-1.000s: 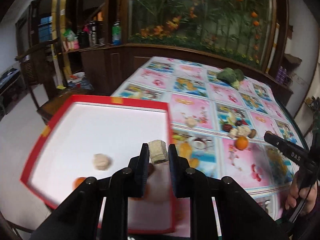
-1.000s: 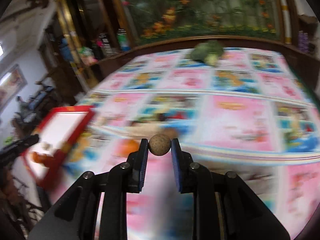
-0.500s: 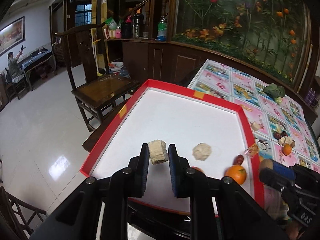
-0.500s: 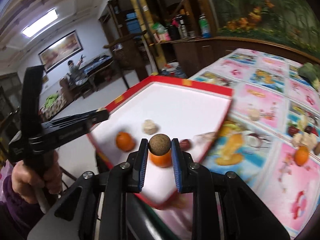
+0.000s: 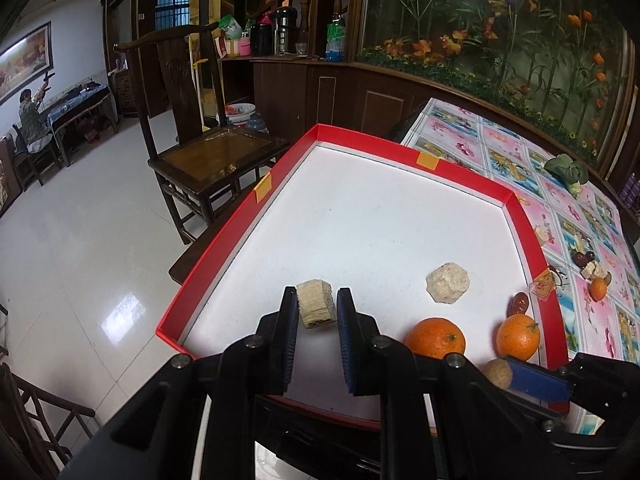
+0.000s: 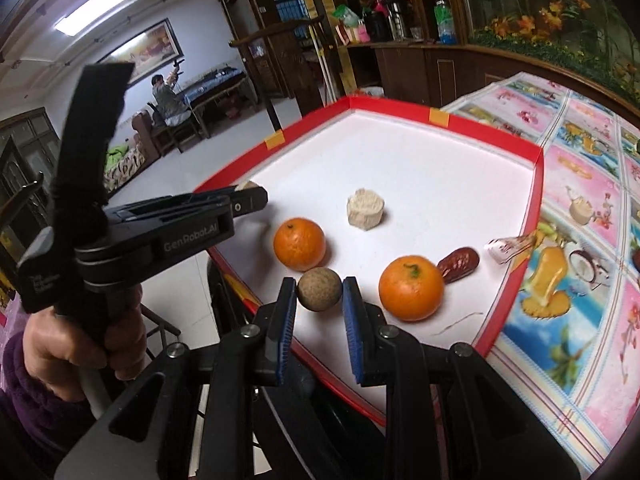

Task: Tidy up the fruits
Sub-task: 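Carry the pastry cube and kiwi into the tray and open both tools, then move both tools back over the remaining food on the table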

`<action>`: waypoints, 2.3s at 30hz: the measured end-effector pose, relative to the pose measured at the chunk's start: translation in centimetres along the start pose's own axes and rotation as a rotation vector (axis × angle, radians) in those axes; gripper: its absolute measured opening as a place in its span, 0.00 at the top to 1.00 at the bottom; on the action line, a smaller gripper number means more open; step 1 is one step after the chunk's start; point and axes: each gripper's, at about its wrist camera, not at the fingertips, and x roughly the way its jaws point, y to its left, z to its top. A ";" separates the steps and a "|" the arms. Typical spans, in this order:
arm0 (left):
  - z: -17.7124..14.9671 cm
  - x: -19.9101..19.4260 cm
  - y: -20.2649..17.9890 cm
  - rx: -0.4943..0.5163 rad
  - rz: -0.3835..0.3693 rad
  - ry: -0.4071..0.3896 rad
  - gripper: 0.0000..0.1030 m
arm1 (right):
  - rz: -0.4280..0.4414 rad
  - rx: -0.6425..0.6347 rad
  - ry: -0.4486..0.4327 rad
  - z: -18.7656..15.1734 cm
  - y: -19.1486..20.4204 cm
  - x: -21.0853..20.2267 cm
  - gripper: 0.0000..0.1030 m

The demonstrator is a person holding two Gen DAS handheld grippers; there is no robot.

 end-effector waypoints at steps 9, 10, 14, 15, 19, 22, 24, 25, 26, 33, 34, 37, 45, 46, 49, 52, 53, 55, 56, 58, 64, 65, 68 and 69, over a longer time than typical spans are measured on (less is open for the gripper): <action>-0.1 0.3 -0.3 0.028 0.044 0.005 0.79 | 0.012 0.067 0.071 0.2 -1.4 0.8 0.75; -0.1 0.3 -0.3 0.033 0.048 0.005 0.75 | 0.015 0.069 0.077 0.2 -1.5 0.9 0.75; -0.1 0.0 -0.4 0.042 0.073 -0.012 0.53 | 0.046 0.101 0.110 0.6 -2.1 0.8 0.65; -0.1 -0.1 -0.3 0.040 0.077 -0.016 0.50 | 0.056 0.111 0.122 0.6 -2.2 0.8 0.64; 0.0 -0.1 0.1 0.047 0.088 -0.024 0.50 | 0.086 0.163 0.165 0.8 -2.7 0.7 0.62; 0.0 0.0 0.1 0.057 0.103 -0.028 0.50 | 0.083 0.182 0.169 0.7 -2.5 0.6 0.62; 0.0 0.0 0.1 0.060 0.106 -0.027 0.49 | 0.104 0.205 0.170 0.6 -2.5 0.7 0.62; 0.0 0.1 0.2 0.062 0.109 -0.024 0.49 | 0.115 0.220 0.171 0.5 -2.6 0.7 0.62; -0.1 0.2 0.3 0.060 0.108 -0.020 0.49 | 0.126 0.235 0.175 0.5 -2.6 0.7 0.62; -0.4 0.6 0.8 0.046 0.100 -0.001 0.46 | 0.159 0.249 0.187 0.5 -1.6 0.8 0.63; -0.4 0.7 0.8 0.047 0.102 -0.002 0.46 | 0.178 0.260 0.201 0.6 -1.6 0.9 0.64; -0.5 0.9 0.8 0.050 0.100 -0.009 0.45 | 0.172 0.233 0.209 0.5 -1.0 0.9 0.65; -0.3 1.7 0.3 0.083 0.063 -0.085 0.36 | 0.273 0.221 0.130 0.7 -1.9 -1.2 0.62; -0.2 1.8 0.4 0.069 0.040 -0.077 0.35 | 0.281 0.217 0.112 0.7 -2.4 -1.8 0.60; 0.2 2.0 0.3 0.078 -0.003 -0.066 0.31 | 0.283 0.229 0.034 0.8 -4.4 -4.3 0.50; 0.5 2.3 -0.3 0.097 -0.018 -0.060 0.30 | 0.214 0.268 -0.021 0.4 -7.5 -6.7 0.47; 0.7 2.5 -0.6 0.105 -0.016 -0.060 0.30 | 0.181 0.294 -0.037 0.2 -8.8 -7.5 0.47; 1.2 2.8 -1.5 0.133 -0.007 -0.064 0.29 | 0.119 0.344 -0.074 -0.4 -11.7 -9.4 0.46; 1.4 2.9 -1.9 0.151 -0.001 -0.068 0.28 | 0.064 0.369 -0.088 -0.8 -13.5 -10.6 0.46; 1.7 3.5 -2.8 0.180 -0.004 -0.048 0.26 | -0.041 0.403 -0.114 -1.4 -15.8 -12.5 0.46; 1.4 0.3 -3.4 0.161 0.024 -0.105 0.26 | -0.375 0.431 -0.094 -4.0 -22.8 -16.9 0.47; 1.4 -0.3 -3.9 0.166 0.012 -0.106 0.26 | -0.413 0.429 -0.081 -4.2 -23.8 -17.0 0.47; 1.1 -2.1 -6.5 0.209 -0.040 -0.093 0.25 | -0.457 0.426 -0.029 -4.5 -26.5 -16.5 0.47; 0.9 -2.9 -8.0 0.232 -0.076 -0.097 0.25 | -0.458 0.413 -0.014 -4.3 -26.7 -16.0 0.47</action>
